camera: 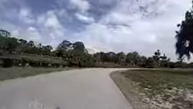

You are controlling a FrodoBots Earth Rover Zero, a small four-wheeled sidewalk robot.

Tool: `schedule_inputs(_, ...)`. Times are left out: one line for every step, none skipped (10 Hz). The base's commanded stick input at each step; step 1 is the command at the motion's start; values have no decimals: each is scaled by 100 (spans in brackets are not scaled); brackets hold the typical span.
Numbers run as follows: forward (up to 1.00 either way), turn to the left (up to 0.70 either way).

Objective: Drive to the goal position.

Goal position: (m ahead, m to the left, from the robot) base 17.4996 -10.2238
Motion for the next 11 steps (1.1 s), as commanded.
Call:
schedule_inputs(69, 4)
schedule_inputs(69, 3)
schedule_inputs(69, 3)
schedule_inputs(69, 3)
schedule_inputs(69, 3)
schedule_inputs(69, 3)
schedule_inputs(69, 3)
schedule_inputs(69, 3)
schedule_inputs(69, 3)
schedule_inputs(69, 3)
schedule_inputs(69, 3)
